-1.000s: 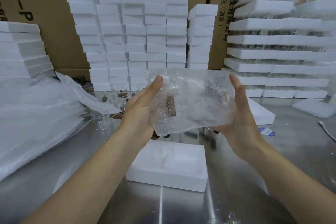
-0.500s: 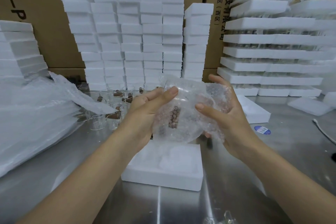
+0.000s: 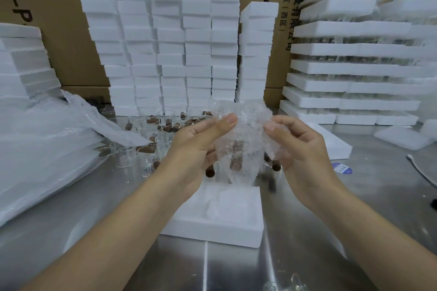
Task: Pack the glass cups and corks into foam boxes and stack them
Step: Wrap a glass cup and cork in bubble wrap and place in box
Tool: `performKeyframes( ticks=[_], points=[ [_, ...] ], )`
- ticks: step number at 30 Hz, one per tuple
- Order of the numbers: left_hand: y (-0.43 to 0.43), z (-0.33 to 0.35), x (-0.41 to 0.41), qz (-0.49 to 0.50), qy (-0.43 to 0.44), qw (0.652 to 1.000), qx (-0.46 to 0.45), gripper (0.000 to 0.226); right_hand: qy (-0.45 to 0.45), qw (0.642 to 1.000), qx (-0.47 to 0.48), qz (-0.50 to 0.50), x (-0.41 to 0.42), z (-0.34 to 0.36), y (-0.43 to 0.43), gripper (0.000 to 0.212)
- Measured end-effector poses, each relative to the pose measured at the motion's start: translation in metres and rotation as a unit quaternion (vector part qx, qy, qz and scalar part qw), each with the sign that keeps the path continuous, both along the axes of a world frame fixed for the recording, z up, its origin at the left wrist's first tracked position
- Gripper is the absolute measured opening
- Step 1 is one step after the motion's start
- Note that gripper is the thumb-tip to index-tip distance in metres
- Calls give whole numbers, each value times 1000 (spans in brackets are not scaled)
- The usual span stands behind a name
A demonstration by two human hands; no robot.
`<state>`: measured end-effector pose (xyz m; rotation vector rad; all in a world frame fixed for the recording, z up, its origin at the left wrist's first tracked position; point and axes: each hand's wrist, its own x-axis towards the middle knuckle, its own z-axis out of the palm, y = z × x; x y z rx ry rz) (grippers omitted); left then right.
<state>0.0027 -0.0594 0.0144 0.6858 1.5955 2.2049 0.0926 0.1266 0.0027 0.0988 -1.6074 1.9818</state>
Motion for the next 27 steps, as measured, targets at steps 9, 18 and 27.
performKeyframes(
  ticks=[9, 18, 27],
  points=[
    [-4, -1, -2, -2, -11, 1000, 26, 47, 1, 950, 312, -22, -1, -8, -1, 60],
    [-3, -1, -2, -43, 24, 998, -42, 51, 65, 978, 182, -73, 4, 6, 6, 32],
    [1, -4, 3, -19, 4, 1000, -14, 67, 49, 965, 224, -125, 7, -3, -9, 16]
  ],
)
